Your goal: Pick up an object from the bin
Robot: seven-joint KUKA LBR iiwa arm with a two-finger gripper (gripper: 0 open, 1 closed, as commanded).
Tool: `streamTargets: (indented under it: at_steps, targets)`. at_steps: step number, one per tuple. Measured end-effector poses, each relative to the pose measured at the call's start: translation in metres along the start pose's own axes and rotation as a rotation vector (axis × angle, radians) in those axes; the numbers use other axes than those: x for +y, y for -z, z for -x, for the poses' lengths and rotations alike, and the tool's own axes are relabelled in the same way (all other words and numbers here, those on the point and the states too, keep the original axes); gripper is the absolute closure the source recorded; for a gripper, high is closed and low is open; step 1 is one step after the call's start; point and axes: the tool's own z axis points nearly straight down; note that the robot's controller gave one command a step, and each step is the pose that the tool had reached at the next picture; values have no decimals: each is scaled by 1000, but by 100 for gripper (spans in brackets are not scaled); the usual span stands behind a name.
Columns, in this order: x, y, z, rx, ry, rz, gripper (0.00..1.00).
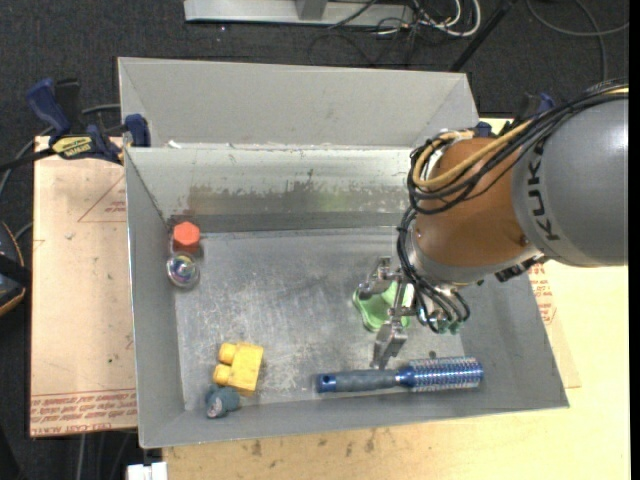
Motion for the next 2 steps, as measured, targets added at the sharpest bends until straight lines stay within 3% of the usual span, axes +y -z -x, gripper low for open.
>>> streamTargets:
  at_steps: [1,2]
  targets:
    - [25,-45,-37,-17,472,-2,0]
    - [25,-46,-40,-8,471,-1,100]
